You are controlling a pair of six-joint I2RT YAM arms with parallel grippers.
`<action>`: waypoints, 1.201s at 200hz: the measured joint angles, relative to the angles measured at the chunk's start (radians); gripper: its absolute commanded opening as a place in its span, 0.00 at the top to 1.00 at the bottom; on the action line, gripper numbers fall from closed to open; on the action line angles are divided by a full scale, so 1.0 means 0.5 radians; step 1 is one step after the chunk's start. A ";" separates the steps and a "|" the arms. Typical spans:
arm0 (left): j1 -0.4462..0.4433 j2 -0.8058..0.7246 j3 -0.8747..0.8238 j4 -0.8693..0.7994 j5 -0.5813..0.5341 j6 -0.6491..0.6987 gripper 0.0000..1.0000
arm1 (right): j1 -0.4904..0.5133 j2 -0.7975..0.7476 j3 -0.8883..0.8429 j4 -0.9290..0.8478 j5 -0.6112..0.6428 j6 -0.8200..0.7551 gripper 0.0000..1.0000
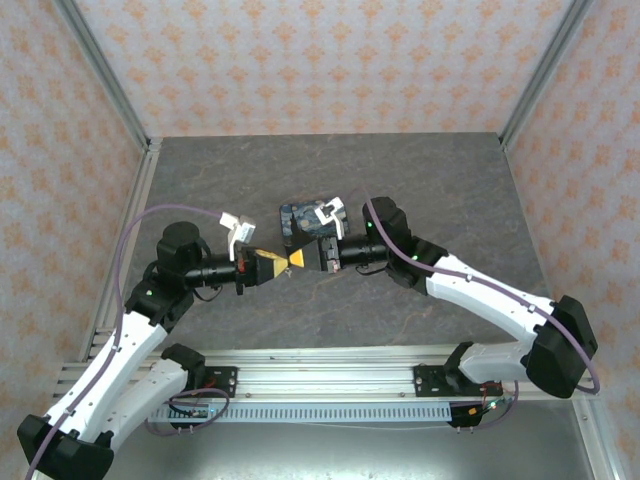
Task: Unlock the padlock with the key
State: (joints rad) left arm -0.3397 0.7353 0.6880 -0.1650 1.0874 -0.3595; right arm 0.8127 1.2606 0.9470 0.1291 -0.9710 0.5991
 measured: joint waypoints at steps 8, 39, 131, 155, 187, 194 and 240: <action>0.000 0.001 -0.001 0.006 0.002 -0.021 1.00 | 0.000 0.000 -0.001 0.005 0.001 0.001 1.00; 0.000 0.010 -0.001 0.035 -0.008 -0.105 0.88 | -0.005 -0.004 -0.020 0.057 0.006 -0.005 1.00; -0.002 0.027 -0.114 0.355 -0.032 -0.433 0.66 | 0.001 -0.063 -0.099 0.166 0.111 -0.021 1.00; -0.002 0.027 -0.121 0.366 -0.035 -0.439 0.65 | 0.001 -0.073 -0.105 0.179 0.133 -0.021 1.00; -0.002 0.027 -0.128 0.367 -0.035 -0.439 0.65 | 0.001 -0.074 -0.107 0.179 0.167 -0.021 1.00; -0.002 0.027 -0.129 0.367 -0.035 -0.439 0.65 | 0.000 -0.074 -0.107 0.179 0.170 -0.021 1.00; -0.002 0.027 -0.130 0.367 -0.034 -0.437 0.71 | 0.000 -0.074 -0.107 0.179 0.185 -0.021 1.00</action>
State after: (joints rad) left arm -0.3408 0.7486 0.6231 0.0185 1.0706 -0.5781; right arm 0.8127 1.2236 0.8936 0.2188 -0.8787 0.5884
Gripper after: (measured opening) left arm 0.318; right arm 0.062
